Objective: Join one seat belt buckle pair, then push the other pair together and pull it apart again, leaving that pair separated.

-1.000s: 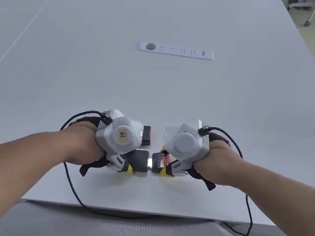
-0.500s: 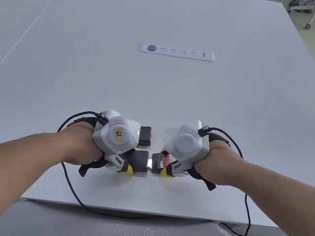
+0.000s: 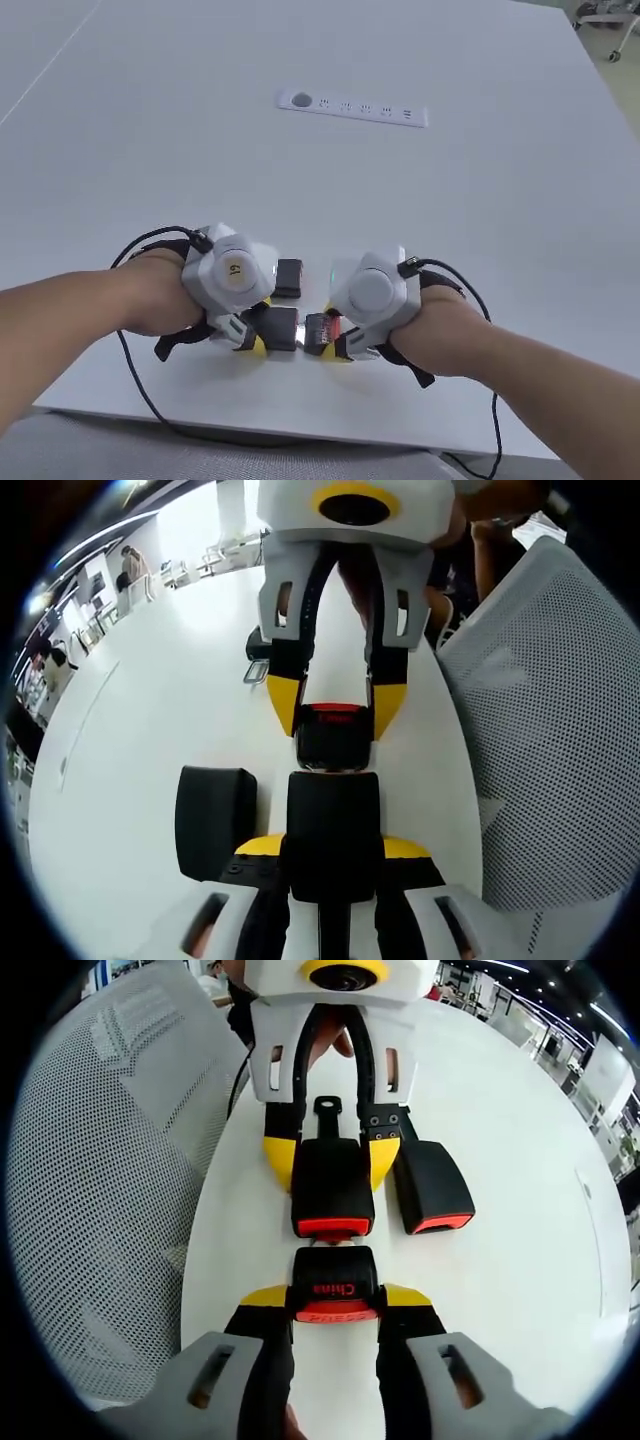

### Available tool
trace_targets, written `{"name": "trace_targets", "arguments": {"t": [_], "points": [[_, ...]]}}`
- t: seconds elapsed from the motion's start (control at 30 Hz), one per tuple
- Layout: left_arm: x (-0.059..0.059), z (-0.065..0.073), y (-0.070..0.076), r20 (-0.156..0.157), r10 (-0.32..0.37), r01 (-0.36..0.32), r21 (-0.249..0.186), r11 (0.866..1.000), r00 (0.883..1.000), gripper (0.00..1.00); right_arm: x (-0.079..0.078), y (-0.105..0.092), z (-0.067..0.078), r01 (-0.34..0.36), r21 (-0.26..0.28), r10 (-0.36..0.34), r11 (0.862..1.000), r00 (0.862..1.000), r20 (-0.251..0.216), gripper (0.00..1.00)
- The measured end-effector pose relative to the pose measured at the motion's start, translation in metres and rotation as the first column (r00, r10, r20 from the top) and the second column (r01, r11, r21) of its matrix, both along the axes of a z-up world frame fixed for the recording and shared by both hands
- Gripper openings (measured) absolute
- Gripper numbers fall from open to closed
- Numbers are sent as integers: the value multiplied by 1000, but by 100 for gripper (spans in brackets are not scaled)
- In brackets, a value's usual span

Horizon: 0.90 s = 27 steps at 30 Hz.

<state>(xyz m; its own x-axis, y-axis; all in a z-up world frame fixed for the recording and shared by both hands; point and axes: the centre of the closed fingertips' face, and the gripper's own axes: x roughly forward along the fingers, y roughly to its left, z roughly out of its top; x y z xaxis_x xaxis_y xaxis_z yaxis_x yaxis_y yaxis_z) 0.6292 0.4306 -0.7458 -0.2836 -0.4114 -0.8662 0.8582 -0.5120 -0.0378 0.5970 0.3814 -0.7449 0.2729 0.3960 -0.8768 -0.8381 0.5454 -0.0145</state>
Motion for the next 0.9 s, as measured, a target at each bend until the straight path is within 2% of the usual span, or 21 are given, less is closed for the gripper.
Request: {"name": "trace_targets", "arguments": {"t": [0.17, 0.7, 0.83, 0.9], "points": [[-1, 0, 0, 8, 3, -3, -3, 1000, 1000, 32, 1, 1, 0, 1, 1, -1, 1000, 1000, 0, 29], [0, 1, 1, -2, 27, -27, -18, 999, 1000, 32, 1, 2, 1, -5, 13, 5, 1000, 1000, 7, 30], [0, 2, 1, -12, 31, -32, -35, 999, 999, 32, 2, 1, 2, -6, 28, 5, 1000, 1000, 15, 30], [0, 2, 1, -29, 44, -46, -49, 998, 999, 32, 2, 1, 2, -3, 46, 2, 999, 1000, 22, 30]]}}
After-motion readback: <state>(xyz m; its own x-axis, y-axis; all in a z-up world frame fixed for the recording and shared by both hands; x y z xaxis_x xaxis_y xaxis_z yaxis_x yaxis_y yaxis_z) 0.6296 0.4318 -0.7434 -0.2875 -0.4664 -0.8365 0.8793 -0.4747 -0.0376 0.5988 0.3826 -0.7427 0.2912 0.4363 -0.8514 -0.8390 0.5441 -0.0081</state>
